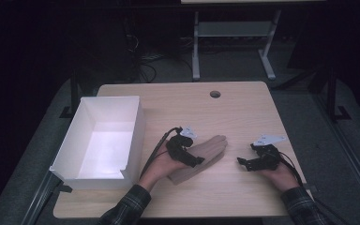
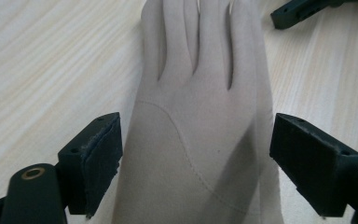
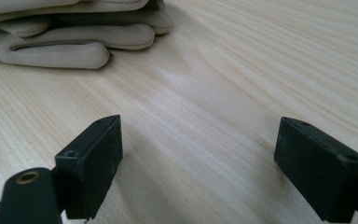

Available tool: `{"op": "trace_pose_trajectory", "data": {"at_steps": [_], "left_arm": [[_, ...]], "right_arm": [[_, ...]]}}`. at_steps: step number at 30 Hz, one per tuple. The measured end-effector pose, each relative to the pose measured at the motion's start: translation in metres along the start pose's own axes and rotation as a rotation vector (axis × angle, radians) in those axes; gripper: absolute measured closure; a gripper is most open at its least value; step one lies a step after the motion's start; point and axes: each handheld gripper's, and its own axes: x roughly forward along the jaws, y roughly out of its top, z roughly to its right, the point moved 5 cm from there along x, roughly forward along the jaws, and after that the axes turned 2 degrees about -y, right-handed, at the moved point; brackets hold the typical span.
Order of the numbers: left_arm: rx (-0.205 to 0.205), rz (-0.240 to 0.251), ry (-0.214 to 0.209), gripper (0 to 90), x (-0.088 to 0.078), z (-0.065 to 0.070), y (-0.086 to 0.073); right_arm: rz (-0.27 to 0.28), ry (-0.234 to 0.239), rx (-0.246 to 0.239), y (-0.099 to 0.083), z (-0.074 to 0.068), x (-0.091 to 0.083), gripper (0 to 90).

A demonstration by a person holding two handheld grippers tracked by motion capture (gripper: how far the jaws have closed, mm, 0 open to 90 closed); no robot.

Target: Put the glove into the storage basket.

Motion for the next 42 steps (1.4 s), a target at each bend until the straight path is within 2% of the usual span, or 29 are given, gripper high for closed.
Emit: {"op": "trace_pose_trajectory", "data": {"at_steps": [3,5,6,10,13,15,23,25,28,35,38,40,42], "left_arm": [[-0.011,0.013,0.006,15.9,0.003,0.003,0.000],[-0.006,0.005,0.007,15.3,0.006,0.005,-0.001],[0.009,-0.010,0.005,14.8,0.006,0.005,-0.001],[-0.003,-0.009,0.003,13.8,0.011,0.008,-0.003],[0.032,-0.042,0.022,13.6,0.016,0.010,-0.006],[0.057,-0.064,0.057,13.2,0.021,0.013,-0.008],[0.052,-0.068,0.048,13.7,0.024,0.013,-0.011],[0.058,-0.065,0.049,16.7,0.023,0.013,-0.011],[0.067,-0.065,0.032,26.9,0.020,0.016,-0.011],[0.076,-0.061,0.001,58.0,0.017,0.020,-0.010],[0.066,-0.065,-0.004,63.9,0.017,0.021,-0.009],[0.048,-0.057,-0.007,65.3,0.017,0.021,-0.009],[0.051,-0.068,-0.014,66.0,0.016,0.019,-0.009]], "right_arm": [[0.000,0.000,0.000,0.000,0.000,0.000,14.6],[0.000,-0.001,0.000,0.000,0.000,0.000,14.6],[0.001,0.000,0.000,0.000,0.000,0.000,14.6],[0.000,0.000,0.001,0.000,0.000,0.000,14.6],[0.000,0.000,0.001,0.000,0.000,0.000,14.6],[0.000,-0.001,0.001,0.000,0.000,0.000,14.6],[0.000,0.000,0.000,0.000,0.000,0.000,14.6],[0.000,0.000,0.001,0.000,0.000,0.000,14.6],[0.000,0.000,0.001,0.000,0.000,0.000,14.6],[0.000,0.000,0.001,0.000,0.000,0.000,14.6],[0.000,-0.001,0.001,0.000,0.000,0.000,14.6],[0.001,-0.001,0.001,0.000,0.000,0.000,14.6],[0.000,-0.002,0.001,0.000,0.000,0.000,14.6]]}}
